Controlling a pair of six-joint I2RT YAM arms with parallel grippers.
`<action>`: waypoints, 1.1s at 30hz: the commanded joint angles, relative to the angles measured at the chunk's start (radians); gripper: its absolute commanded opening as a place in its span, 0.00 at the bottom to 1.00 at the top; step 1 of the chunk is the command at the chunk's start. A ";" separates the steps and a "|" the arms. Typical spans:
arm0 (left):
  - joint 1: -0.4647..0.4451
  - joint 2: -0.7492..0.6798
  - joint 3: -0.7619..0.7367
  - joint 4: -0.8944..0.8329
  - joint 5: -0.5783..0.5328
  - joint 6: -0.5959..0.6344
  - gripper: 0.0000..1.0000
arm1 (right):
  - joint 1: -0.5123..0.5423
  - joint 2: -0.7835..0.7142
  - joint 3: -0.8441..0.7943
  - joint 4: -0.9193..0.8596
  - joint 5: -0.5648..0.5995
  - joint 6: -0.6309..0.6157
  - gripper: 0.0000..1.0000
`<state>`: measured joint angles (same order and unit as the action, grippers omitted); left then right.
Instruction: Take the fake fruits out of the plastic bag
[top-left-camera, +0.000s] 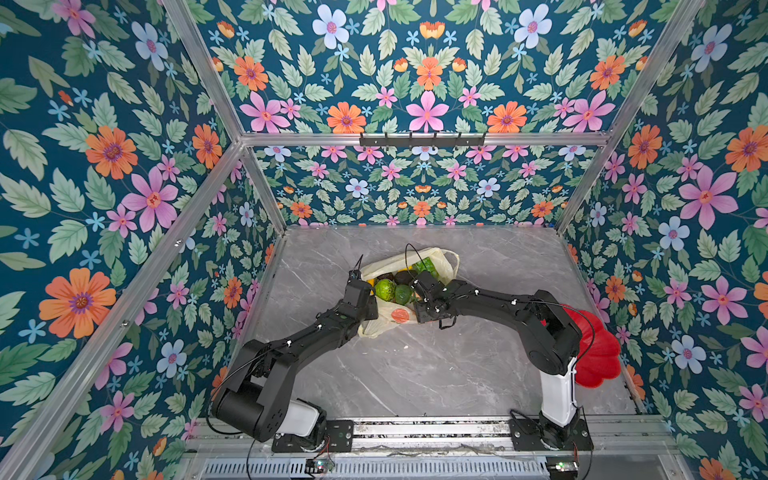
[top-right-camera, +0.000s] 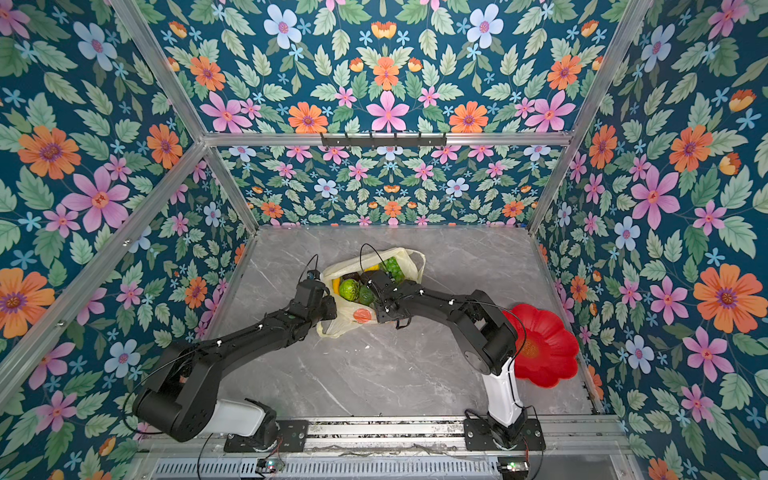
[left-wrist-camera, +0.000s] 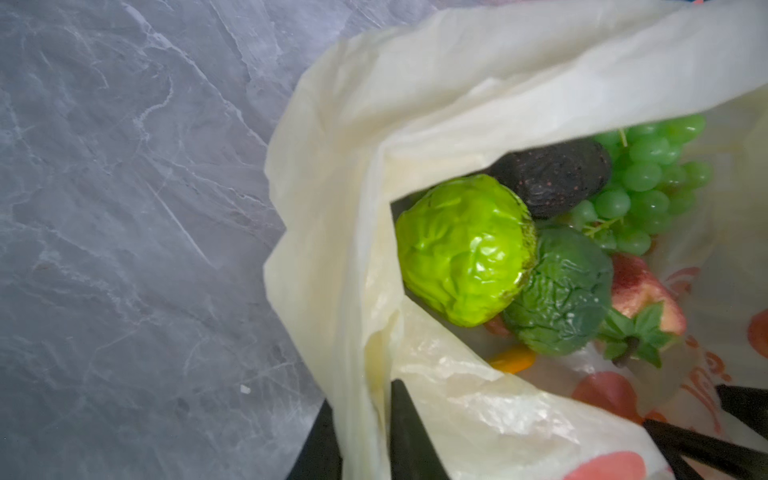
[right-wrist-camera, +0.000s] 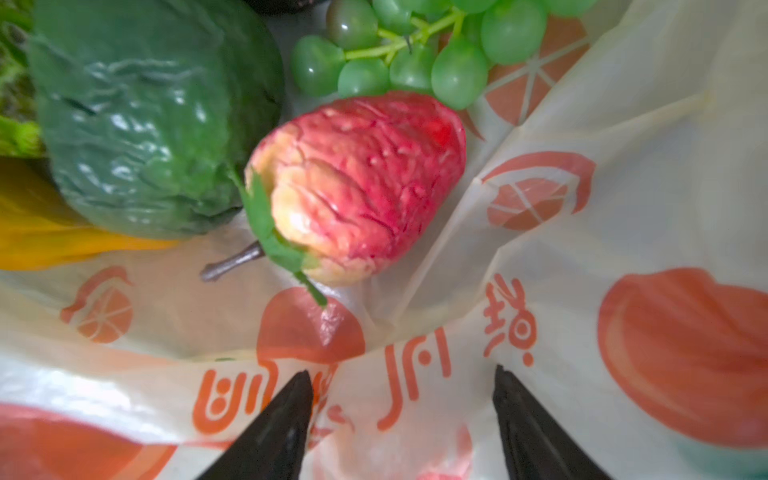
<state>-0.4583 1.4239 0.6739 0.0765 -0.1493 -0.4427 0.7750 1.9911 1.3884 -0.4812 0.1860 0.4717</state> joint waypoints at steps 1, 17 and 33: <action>0.012 0.007 -0.003 -0.006 -0.042 -0.021 0.16 | 0.000 0.022 0.011 0.017 0.002 0.008 0.71; 0.124 0.009 -0.046 0.078 0.079 -0.017 0.04 | 0.000 0.143 0.197 -0.011 0.007 -0.042 0.71; 0.087 0.002 -0.053 0.121 0.148 0.012 0.03 | -0.032 -0.301 -0.106 -0.212 0.059 0.039 0.84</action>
<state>-0.3706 1.4338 0.6239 0.1711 -0.0128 -0.4419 0.7612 1.7386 1.3025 -0.5892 0.1989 0.4789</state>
